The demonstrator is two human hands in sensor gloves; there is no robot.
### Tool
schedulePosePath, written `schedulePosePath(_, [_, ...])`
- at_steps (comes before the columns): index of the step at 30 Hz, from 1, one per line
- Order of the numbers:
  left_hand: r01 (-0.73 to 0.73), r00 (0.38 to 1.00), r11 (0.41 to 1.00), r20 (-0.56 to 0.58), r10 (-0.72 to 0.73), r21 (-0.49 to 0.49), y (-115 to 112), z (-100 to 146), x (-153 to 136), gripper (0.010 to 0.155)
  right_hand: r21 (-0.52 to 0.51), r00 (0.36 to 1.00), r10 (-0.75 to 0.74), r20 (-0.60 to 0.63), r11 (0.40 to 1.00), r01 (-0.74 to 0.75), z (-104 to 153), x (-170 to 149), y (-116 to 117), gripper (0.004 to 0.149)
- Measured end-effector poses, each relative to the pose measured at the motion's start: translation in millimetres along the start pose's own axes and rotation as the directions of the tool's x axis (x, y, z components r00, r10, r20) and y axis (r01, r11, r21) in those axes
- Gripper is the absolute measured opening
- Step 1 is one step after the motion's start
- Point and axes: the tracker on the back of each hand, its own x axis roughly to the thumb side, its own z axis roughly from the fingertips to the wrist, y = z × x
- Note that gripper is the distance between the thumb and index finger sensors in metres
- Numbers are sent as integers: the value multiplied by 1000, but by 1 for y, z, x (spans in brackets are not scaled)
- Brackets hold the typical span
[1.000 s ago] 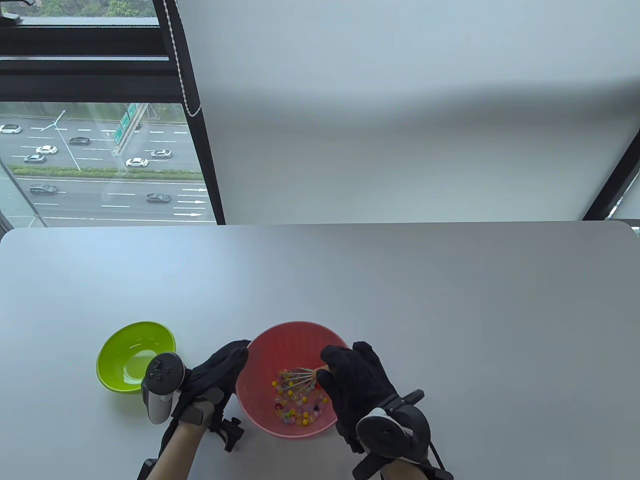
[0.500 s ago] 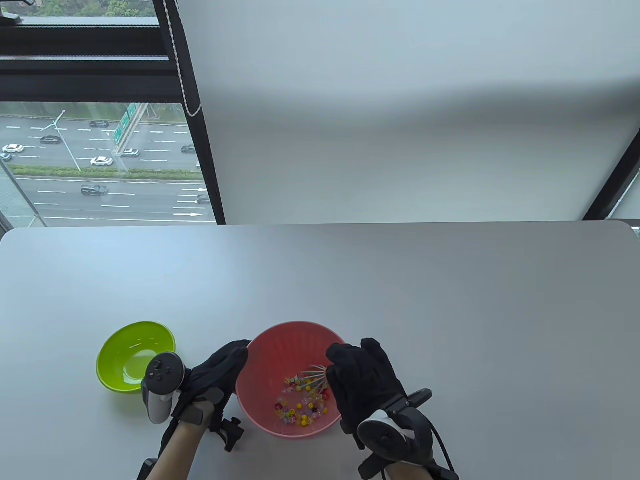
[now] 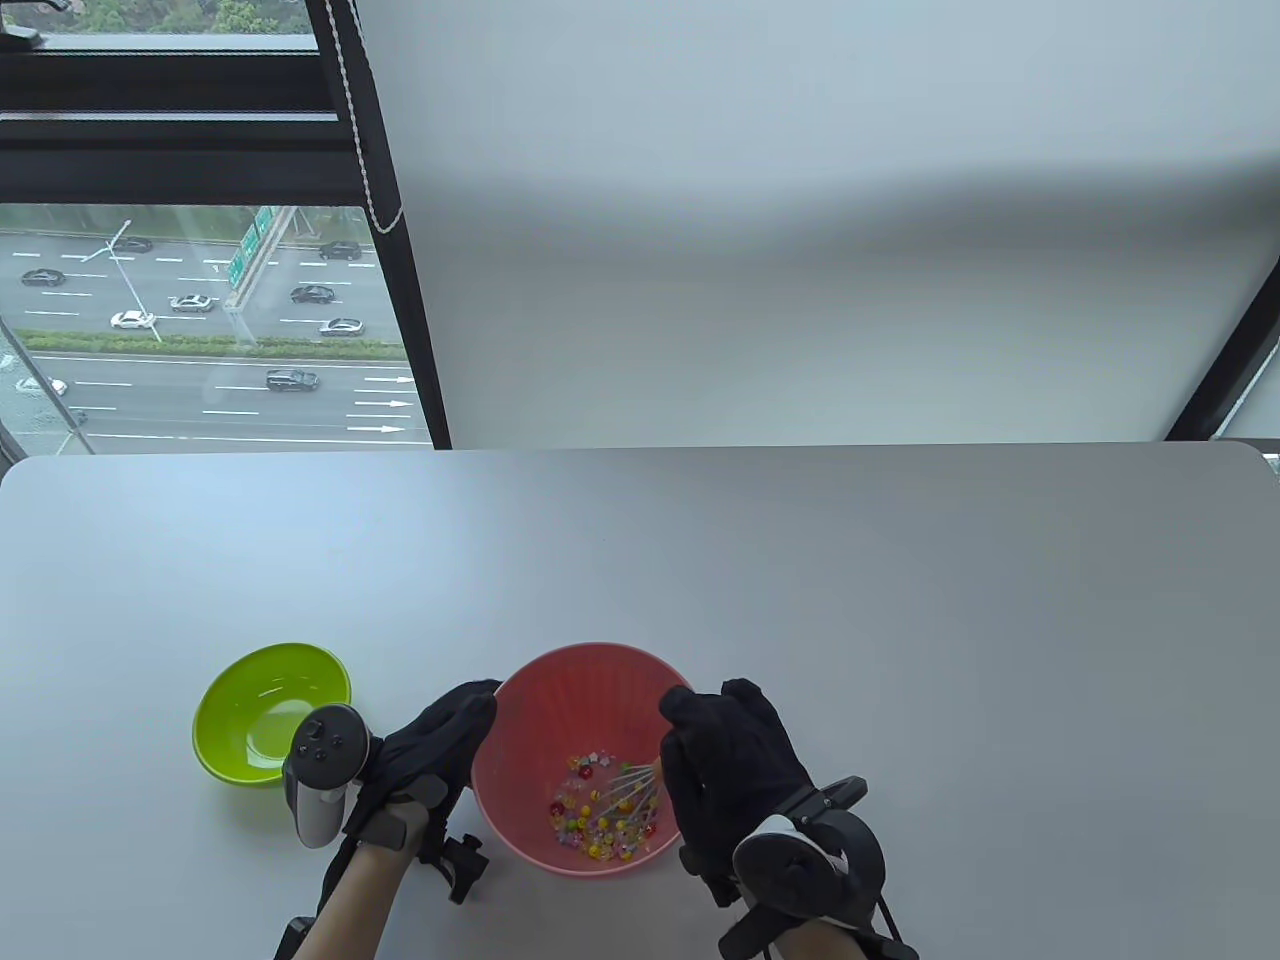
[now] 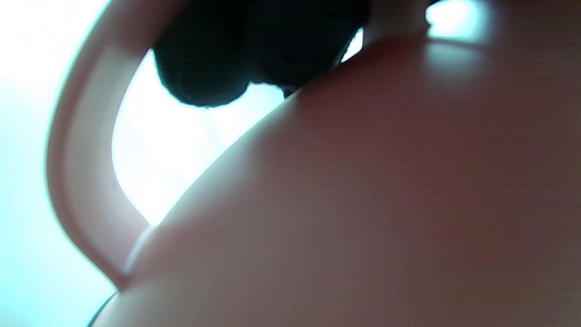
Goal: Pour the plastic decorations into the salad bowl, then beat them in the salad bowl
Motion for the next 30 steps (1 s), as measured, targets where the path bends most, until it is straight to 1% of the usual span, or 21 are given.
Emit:
schedulePosePath(3, [9,1000,1000,2,-9,2,0,0,0,68,66,995,-98,-34,993,100,1,0,12,49])
schedulePosePath(5, [6,1000,1000,1,-6,-2,0,0,0,68,86,997,-74,-20,993,76,1,0,14,53])
schedulePosePath(14, [2,1000,1000,0,-2,0,0,0,0,68,38,998,49,26,998,-50,3,3,15,53])
schedulePosePath(20, [1,1000,1000,0,-1,-1,0,0,0,68,18,994,100,44,995,-101,2,3,11,53])
schedulePosePath(23, [1,1000,1000,0,-1,0,0,0,0,68,10,999,35,5,999,-35,1,-2,6,51])
schedulePosePath(25, [0,1000,1000,0,0,0,0,0,0,68,-13,996,-64,-55,998,64,-1,-9,-1,51])
schedulePosePath(27, [-1,1000,1000,-1,1,0,0,0,0,68,-34,990,-111,-87,994,108,-2,-13,-6,51])
schedulePosePath(28, [-1,1000,1000,-1,1,0,0,0,0,68,-47,994,-78,-79,996,74,-2,-14,-9,51])
schedulePosePath(29, [-1,1000,1000,-1,1,0,0,0,0,68,-59,998,-2,-64,998,-2,-3,-14,-11,51])
schedulePosePath(30, [-1,1000,1000,-1,1,0,0,0,1,68,-70,992,120,-35,990,-122,-3,-13,-14,50])
